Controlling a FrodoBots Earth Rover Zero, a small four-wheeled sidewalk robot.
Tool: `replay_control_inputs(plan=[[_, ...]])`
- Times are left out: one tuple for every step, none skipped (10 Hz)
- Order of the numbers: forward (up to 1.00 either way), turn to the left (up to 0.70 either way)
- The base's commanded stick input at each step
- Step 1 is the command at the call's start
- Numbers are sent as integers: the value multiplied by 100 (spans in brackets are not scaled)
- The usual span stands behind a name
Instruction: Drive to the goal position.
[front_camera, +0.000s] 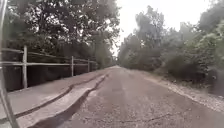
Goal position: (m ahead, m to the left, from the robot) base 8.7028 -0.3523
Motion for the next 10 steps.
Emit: replay_control_inputs(plan=[[70, 0], [70, 0], [70, 0], [70, 0], [70, 0], [70, 0], [70, 0], [70, 0], [70, 0], [70, 0]])
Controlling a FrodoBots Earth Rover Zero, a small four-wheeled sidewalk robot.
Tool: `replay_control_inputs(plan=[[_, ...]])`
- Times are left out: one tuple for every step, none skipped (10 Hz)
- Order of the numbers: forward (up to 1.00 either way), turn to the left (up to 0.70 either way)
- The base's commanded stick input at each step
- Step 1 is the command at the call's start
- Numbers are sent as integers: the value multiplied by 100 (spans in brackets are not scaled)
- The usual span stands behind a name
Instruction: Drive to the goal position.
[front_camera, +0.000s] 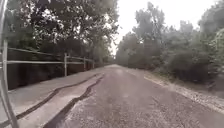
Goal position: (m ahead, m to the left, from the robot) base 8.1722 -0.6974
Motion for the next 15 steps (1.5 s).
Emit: replay_control_inputs(plan=[[70, 0], [70, 0], [70, 0], [70, 0], [70, -15], [70, -32], [70, -21], [70, -11], [70, 0], [70, 0], [70, 0], [70, 0], [70, 0], [70, 0], [70, 0]])
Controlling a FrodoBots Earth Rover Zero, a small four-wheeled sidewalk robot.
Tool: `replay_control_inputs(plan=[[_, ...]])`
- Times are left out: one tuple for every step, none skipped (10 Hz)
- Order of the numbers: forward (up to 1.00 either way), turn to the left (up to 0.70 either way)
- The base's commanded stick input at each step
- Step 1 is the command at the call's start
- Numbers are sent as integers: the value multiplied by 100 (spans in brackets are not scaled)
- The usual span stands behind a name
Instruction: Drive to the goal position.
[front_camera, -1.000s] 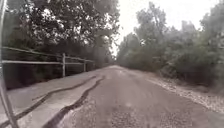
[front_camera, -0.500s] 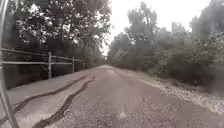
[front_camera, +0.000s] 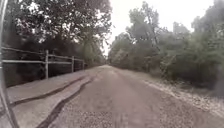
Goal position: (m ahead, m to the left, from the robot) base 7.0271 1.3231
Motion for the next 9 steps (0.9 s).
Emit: replay_control_inputs(plan=[[70, 0], [70, 0], [70, 0], [70, 0], [70, 0], [70, 0], [70, 0], [70, 0], [70, 0]])
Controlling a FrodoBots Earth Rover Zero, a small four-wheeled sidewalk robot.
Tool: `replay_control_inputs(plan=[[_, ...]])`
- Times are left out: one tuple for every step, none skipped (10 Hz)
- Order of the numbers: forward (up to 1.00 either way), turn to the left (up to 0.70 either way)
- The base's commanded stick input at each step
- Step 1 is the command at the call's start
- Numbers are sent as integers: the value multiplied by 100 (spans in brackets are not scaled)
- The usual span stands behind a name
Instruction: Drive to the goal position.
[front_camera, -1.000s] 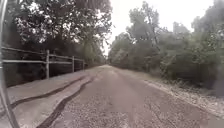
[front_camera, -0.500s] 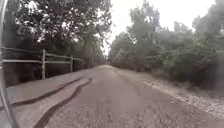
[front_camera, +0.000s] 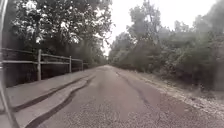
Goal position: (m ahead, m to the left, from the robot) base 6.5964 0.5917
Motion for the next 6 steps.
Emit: replay_control_inputs(plan=[[70, 0], [70, 0], [70, 0], [70, 7], [70, 31], [70, 35]])
